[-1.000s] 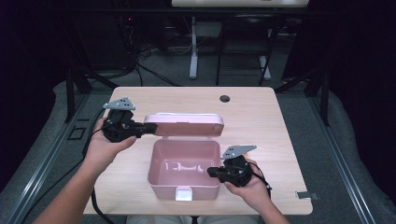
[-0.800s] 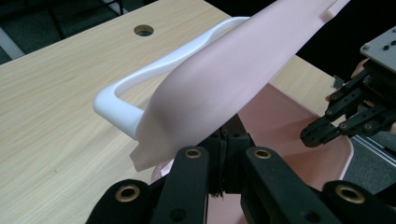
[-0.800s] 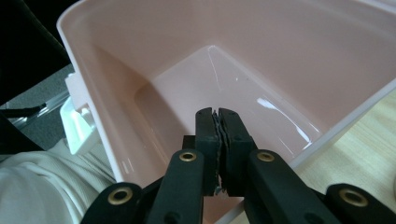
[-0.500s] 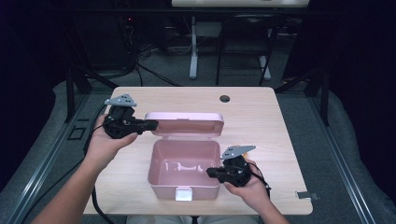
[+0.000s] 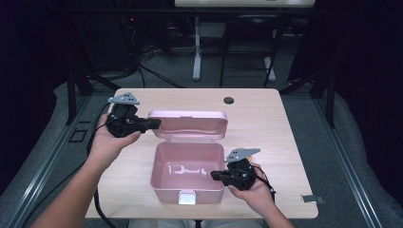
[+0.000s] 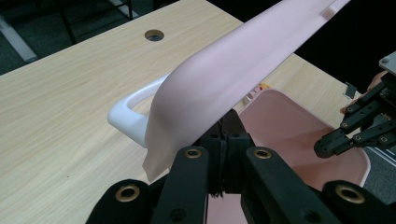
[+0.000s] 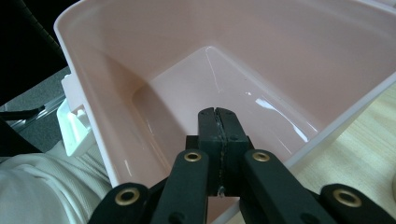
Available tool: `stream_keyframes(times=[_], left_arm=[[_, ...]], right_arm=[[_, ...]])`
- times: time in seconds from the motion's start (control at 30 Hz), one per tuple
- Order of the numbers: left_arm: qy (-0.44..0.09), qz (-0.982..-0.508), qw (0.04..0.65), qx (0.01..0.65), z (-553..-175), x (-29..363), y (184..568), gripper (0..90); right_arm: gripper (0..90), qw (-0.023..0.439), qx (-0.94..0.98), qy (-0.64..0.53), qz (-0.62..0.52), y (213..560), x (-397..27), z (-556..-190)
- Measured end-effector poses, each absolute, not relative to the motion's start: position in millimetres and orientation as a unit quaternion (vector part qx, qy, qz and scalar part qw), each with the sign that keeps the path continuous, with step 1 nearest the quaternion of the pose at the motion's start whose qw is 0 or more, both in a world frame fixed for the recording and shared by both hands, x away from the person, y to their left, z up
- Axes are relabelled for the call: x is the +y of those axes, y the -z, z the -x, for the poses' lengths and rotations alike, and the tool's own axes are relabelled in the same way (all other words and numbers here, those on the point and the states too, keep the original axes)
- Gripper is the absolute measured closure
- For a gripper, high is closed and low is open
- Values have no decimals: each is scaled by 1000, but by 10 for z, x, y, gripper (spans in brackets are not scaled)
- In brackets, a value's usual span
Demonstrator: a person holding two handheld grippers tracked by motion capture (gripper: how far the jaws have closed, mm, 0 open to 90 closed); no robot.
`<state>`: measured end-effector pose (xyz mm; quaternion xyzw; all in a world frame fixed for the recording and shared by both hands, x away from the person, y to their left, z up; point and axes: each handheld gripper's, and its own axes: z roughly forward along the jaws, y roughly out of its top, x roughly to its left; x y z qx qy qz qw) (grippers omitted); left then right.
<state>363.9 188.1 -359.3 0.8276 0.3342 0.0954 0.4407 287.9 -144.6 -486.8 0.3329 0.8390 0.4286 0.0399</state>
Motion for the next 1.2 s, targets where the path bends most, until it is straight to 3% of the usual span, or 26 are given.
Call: stream_keyframes(times=[1.2], left_arm=[[-103, -819, 426, 371, -3940, 1877, 3755, 854]], right_arm=[[900, 47, 838, -432, -331, 4878, -1450, -2868]])
